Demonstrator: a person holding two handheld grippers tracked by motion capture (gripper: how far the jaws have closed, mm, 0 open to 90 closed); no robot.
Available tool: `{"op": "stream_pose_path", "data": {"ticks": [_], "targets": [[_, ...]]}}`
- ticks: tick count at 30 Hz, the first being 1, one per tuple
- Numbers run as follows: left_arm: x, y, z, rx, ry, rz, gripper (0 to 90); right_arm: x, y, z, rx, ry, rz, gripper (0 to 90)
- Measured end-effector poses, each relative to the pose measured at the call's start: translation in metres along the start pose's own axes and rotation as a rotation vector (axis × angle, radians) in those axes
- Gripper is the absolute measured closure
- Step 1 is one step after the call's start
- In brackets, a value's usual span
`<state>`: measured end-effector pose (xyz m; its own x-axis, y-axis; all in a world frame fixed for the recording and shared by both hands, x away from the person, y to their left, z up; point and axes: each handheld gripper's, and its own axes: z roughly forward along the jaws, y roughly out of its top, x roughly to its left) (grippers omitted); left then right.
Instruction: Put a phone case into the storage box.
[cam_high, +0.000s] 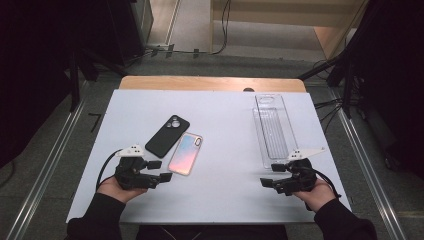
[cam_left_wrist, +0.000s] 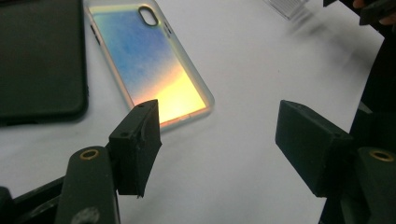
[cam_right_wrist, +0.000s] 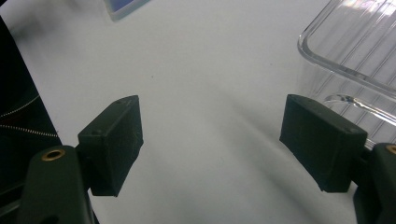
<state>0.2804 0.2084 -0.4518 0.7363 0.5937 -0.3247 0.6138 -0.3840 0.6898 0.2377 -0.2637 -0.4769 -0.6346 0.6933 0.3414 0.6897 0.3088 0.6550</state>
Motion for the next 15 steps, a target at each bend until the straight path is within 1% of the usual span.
{"op": "stream_pose_path", "data": {"ticks": [1,3,4,6,8,11,14,15], "targets": [[0.000,0.000,0.000,0.000,0.000,0.000,31.2,0.000,0.000,0.000,0.000,0.000,0.000,19.5],[0.001,0.006,0.002,-0.002,0.005,0.004,31.2,0.000,0.000,0.000,0.000,0.000,-0.001,19.5],[0.001,0.006,0.002,-0.002,0.005,0.004,31.3,0.000,0.000,0.000,0.000,0.000,-0.001,19.5],[0.001,0.011,0.004,0.004,0.011,0.009,32.4,0.000,0.000,0.000,0.000,-0.001,-0.001,19.5],[0.001,0.015,0.007,0.004,0.016,0.015,33.0,0.000,0.000,0.000,0.002,-0.001,-0.002,19.5],[0.001,0.021,0.013,0.003,0.012,0.011,33.0,-0.001,0.000,0.000,0.002,-0.001,-0.002,19.5],[0.002,0.027,0.019,0.012,0.017,0.018,33.0,0.000,0.000,0.000,0.002,-0.002,0.000,19.5],[0.002,0.028,0.020,0.013,0.019,0.015,33.0,0.000,0.000,0.000,0.002,-0.002,0.000,19.5]]}}
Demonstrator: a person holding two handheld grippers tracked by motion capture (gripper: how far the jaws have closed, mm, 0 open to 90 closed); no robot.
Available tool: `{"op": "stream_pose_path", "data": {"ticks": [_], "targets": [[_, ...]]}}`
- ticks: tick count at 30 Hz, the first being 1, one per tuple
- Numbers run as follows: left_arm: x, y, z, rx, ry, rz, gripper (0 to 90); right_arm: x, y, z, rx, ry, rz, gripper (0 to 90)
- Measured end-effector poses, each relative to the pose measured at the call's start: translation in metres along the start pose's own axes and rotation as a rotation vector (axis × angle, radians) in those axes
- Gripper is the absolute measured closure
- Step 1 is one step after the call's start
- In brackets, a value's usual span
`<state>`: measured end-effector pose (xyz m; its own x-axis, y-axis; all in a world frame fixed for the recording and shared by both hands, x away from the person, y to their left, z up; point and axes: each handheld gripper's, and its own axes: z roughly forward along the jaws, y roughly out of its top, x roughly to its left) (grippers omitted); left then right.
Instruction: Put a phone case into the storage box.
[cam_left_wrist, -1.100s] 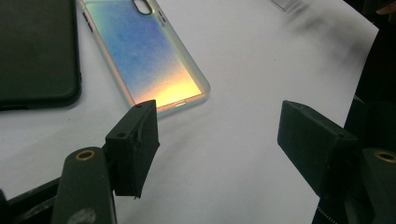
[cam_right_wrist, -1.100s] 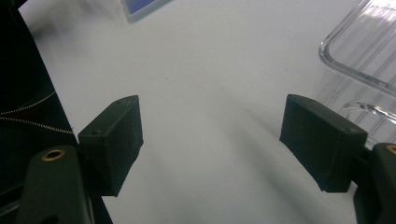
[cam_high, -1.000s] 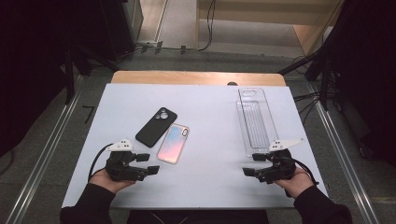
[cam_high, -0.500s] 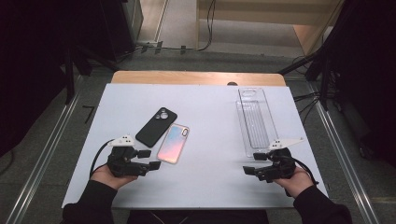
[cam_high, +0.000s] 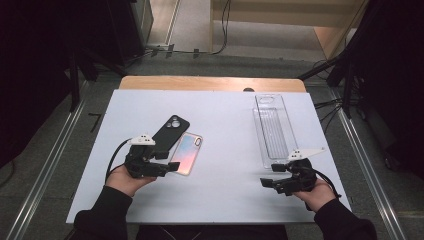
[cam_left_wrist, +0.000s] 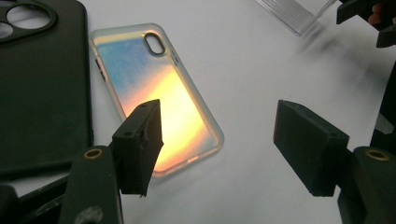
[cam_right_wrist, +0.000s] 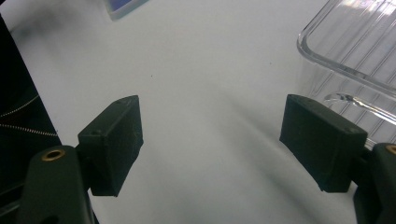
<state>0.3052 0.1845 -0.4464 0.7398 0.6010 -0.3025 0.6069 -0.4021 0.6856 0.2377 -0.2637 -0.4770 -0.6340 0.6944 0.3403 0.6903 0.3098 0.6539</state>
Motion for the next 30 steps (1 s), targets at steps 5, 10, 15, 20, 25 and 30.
{"op": "stream_pose_path", "data": {"ticks": [5,10,15,20,25,30], "targets": [[0.005,0.008,0.011,0.019,0.013,-0.026,40.9,0.000,0.000,0.000,0.001,-0.001,-0.006,19.5],[0.007,0.009,0.021,0.061,0.017,-0.055,84.1,0.000,0.000,0.000,0.004,-0.002,-0.007,19.5],[0.010,0.002,0.030,0.116,0.023,-0.068,90.0,0.001,0.000,0.000,0.002,0.000,-0.013,19.5],[0.017,-0.006,0.035,0.155,0.044,-0.078,90.0,0.001,0.000,0.000,0.004,-0.002,-0.016,19.5],[0.025,-0.011,0.039,0.190,0.076,-0.094,90.0,0.002,0.000,0.000,0.008,-0.001,-0.017,19.5],[0.027,-0.013,0.038,0.193,0.070,-0.099,90.0,0.002,0.000,0.000,0.010,-0.001,-0.018,19.5]]}}
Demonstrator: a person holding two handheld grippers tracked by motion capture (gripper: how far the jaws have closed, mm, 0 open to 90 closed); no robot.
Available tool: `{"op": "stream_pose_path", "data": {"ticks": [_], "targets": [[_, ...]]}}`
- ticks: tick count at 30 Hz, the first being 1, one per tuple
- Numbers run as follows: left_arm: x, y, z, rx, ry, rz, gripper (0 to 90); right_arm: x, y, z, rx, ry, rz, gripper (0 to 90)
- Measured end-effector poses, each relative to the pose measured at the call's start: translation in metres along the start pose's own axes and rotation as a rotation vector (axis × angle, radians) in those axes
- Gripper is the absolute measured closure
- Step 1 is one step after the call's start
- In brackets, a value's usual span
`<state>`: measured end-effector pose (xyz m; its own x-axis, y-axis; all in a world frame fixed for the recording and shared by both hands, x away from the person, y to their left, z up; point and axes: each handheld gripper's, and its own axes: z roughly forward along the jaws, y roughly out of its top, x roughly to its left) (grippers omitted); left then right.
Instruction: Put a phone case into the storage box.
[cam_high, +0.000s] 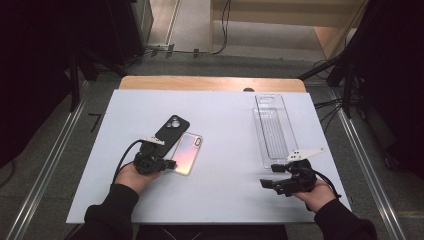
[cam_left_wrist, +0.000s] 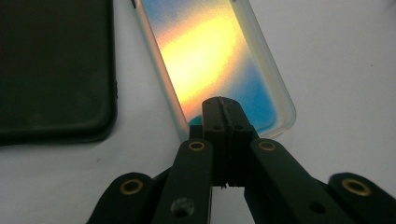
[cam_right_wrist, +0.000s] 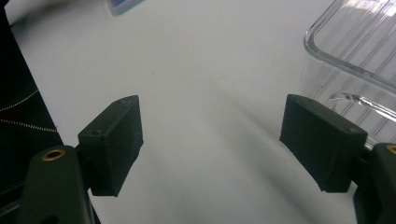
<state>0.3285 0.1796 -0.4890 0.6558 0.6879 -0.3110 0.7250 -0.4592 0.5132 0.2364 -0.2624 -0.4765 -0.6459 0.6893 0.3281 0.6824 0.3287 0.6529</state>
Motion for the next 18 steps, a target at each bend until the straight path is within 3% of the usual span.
{"op": "stream_pose_path", "data": {"ticks": [18], "targets": [[0.0084,-0.0036,-0.0064,0.000,0.005,-0.012,89.9,-0.0001,0.0000,0.0002,0.003,-0.001,-0.004,19.5]]}}
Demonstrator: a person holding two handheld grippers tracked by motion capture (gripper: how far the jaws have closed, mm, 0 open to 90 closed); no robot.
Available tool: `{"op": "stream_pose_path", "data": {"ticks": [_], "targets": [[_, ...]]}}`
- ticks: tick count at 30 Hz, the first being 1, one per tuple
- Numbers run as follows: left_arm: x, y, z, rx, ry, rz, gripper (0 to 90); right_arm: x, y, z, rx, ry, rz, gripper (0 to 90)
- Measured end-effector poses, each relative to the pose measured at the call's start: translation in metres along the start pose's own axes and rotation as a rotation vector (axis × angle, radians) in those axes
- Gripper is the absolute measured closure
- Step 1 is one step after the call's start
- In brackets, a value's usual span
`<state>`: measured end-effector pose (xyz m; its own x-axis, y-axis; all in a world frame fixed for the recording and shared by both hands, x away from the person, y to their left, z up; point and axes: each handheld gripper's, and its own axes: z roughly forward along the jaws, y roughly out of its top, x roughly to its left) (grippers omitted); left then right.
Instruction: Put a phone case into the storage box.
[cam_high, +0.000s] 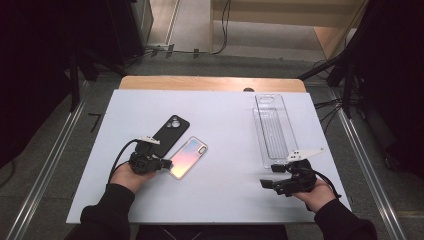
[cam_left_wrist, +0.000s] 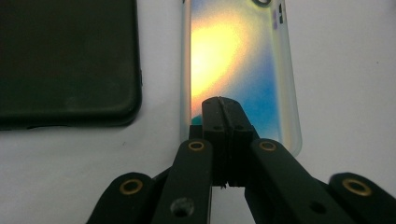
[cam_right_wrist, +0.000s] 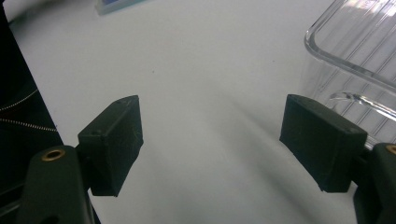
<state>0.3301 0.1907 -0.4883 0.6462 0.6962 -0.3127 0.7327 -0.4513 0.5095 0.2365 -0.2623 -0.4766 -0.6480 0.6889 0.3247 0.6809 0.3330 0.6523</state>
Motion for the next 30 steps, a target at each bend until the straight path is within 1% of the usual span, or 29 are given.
{"op": "stream_pose_path", "data": {"ticks": [5,8,9,10,11,12,14,15,17,18,19,20,21,22,24,26,27,29,30], "targets": [[0.001,0.000,0.000,-0.007,0.004,-0.003,89.9,0.000,0.000,0.000,0.001,0.000,0.000,19.5],[0.001,0.000,-0.002,-0.019,-0.012,-0.008,87.9,0.000,0.000,0.000,0.000,0.000,0.000,19.5],[0.001,0.000,-0.003,-0.026,-0.022,-0.011,80.5,0.000,0.000,0.000,-0.002,0.001,0.002,19.5],[0.001,0.000,-0.004,-0.033,-0.033,-0.014,80.5,0.000,0.000,0.000,-0.002,0.001,0.002,19.5],[0.002,0.000,-0.005,-0.046,-0.043,-0.009,72.9,0.000,0.000,0.000,-0.004,0.003,0.003,19.5],[0.002,0.000,-0.008,-0.058,-0.047,-0.014,72.9,0.000,0.000,0.000,-0.004,0.003,0.003,19.5],[0.001,0.000,-0.012,-0.082,-0.074,-0.016,64.0,0.000,0.000,0.000,-0.012,0.004,-0.002,19.5],[-0.001,-0.001,-0.016,-0.101,-0.087,-0.008,64.0,0.000,0.000,0.000,-0.012,0.004,-0.002,19.5],[-0.004,-0.003,-0.021,-0.131,-0.100,0.013,55.4,0.000,0.000,0.000,-0.015,0.002,-0.005,19.5],[-0.006,-0.005,-0.023,-0.146,-0.109,0.022,50.0,0.000,0.001,0.000,-0.013,0.002,-0.004,19.5],[-0.007,-0.007,-0.026,-0.165,-0.122,0.024,42.8,0.000,0.001,0.001,-0.014,0.002,-0.003,19.5],[-0.008,-0.008,-0.028,-0.179,-0.129,0.027,41.7,0.000,0.001,0.002,-0.015,0.003,-0.005,19.5],[-0.010,-0.010,-0.030,-0.192,-0.143,0.036,41.7,0.000,0.001,0.002,-0.015,0.003,-0.005,19.5],[-0.012,-0.012,-0.033,-0.204,-0.147,0.052,39.6,0.000,0.001,0.002,-0.017,0.004,-0.008,19.5],[-0.015,-0.015,-0.038,-0.217,-0.146,0.078,37.0,0.001,0.002,0.004,-0.016,0.006,-0.011,19.5],[-0.016,-0.019,-0.042,-0.232,-0.151,0.096,33.9,0.001,0.003,0.004,-0.012,0.009,-0.008,19.4],[-0.017,-0.020,-0.043,-0.240,-0.153,0.094,33.9,0.001,0.003,0.005,-0.014,0.009,-0.008,19.5],[-0.018,-0.024,-0.044,-0.240,-0.147,0.095,33.5,0.001,0.003,0.005,-0.015,0.010,-0.009,19.5],[-0.018,-0.026,-0.044,-0.239,-0.152,0.092,31.4,0.001,0.003,0.005,-0.016,0.011,-0.012,19.5]]}}
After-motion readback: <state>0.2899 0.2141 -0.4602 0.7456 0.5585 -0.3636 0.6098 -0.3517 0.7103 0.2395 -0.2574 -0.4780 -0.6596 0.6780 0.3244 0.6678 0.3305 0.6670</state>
